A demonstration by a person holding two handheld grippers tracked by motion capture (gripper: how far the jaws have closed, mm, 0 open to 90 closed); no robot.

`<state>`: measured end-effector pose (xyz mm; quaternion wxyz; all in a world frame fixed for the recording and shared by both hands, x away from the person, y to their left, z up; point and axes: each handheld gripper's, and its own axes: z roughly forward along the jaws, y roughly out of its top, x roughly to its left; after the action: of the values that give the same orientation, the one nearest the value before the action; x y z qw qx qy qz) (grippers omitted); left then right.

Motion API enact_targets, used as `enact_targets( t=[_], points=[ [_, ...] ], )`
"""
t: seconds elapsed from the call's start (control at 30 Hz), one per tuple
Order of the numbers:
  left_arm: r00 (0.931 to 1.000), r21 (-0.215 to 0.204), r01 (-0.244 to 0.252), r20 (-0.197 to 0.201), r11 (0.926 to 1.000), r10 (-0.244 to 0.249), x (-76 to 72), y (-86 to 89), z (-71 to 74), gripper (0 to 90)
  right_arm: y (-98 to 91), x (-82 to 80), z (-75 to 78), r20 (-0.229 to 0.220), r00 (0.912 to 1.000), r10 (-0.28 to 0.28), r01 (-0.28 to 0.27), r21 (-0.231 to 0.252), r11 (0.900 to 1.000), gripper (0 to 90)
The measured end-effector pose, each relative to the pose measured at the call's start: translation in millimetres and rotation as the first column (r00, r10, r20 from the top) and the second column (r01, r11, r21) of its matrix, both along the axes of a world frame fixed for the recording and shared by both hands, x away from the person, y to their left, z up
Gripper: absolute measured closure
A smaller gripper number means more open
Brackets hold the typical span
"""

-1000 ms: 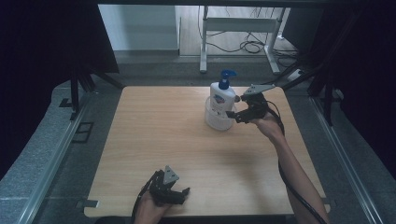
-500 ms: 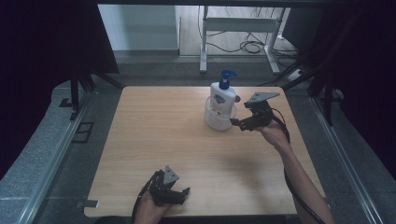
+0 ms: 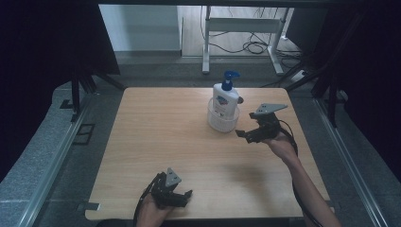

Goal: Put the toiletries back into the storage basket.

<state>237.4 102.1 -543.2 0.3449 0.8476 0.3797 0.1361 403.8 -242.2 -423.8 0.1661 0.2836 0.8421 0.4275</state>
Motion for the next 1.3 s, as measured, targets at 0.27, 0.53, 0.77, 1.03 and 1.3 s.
enact_targets(
  t=[0.27, 0.53, 0.77, 1.03, 1.3],
  points=[
    [1.0, -0.001, 0.0, 0.0, 1.0, 0.0, 0.0, 0.0, 0.0, 11.7, -9.2, -14.3, -6.5, -0.002, 1.0, -0.004, 0.004, -0.009, 0.9999, 5.4],
    [1.0, -0.001, 0.0, 0.0, 1.0, 0.0, 0.0, 0.0, 0.0, 11.7, -19.3, -28.1, -11.5, -0.008, 0.9999, -0.006, 0.006, -0.016, 0.9999, 5.2],
    [1.0, 0.0, 0.0, 0.0, 1.0, 0.0, 0.0, 0.0, 0.0, 11.7, -25.3, -41.5, -17.4, -0.01, 0.9999, -0.007, 0.007, -0.032, 0.9995, 3.8],
    [1.0, -0.001, -0.001, 0.0, 1.0, 0.001, -0.1, -0.1, -0.1, 11.7, -33.1, -56.1, -25.5, -0.015, 0.9998, -0.013, 0.012, -0.047, 0.9988, 2.3],
    [1.0, -0.001, -0.001, -0.001, 1.0, 0.001, -0.1, 0.0, 0.0, 11.7, -43.4, -70.6, -36.1, -0.02, 0.9993, -0.032, 0.031, -0.058, 0.9979, 2.2]
  ],
)
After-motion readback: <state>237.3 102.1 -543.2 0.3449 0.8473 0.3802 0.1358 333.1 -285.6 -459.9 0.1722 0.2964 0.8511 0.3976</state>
